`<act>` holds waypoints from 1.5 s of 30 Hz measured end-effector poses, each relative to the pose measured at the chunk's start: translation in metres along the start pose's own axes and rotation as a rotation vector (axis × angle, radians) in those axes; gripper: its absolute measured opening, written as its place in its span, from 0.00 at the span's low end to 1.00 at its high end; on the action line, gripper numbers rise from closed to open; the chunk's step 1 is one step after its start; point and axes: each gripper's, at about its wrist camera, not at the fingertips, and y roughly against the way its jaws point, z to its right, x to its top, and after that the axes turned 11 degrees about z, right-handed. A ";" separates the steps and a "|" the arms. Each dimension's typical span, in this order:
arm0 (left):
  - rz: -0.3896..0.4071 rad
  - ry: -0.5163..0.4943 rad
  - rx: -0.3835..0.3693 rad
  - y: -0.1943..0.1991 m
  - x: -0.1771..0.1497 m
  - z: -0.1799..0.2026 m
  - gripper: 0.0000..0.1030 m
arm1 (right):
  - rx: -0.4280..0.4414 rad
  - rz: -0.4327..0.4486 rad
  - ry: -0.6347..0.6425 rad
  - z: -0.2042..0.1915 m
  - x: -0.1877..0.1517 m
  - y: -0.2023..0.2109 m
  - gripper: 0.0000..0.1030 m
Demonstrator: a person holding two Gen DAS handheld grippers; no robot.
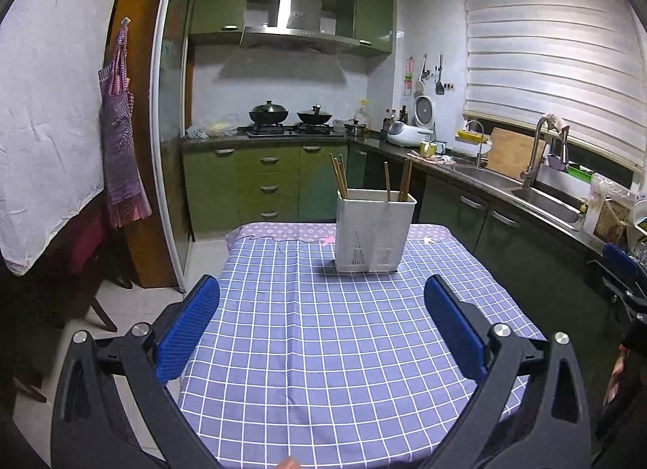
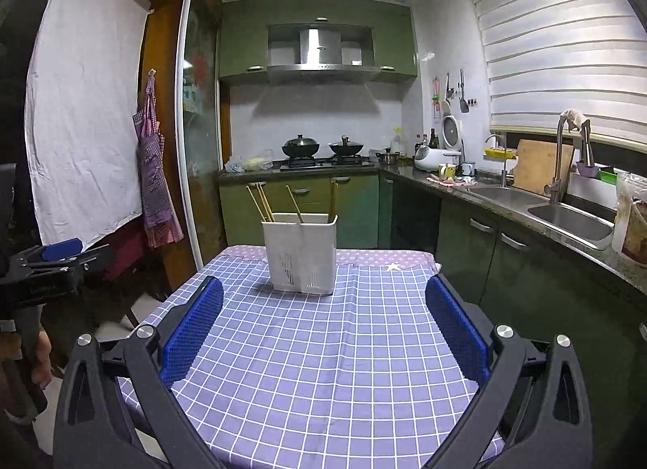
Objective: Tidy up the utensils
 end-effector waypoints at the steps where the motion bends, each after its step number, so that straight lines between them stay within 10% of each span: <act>1: -0.001 -0.002 -0.002 0.000 0.000 0.001 0.94 | 0.001 -0.001 -0.003 0.000 0.000 0.000 0.96; 45: -0.045 0.010 -0.006 -0.006 -0.005 -0.002 0.94 | 0.017 -0.029 0.022 -0.012 -0.013 -0.017 0.96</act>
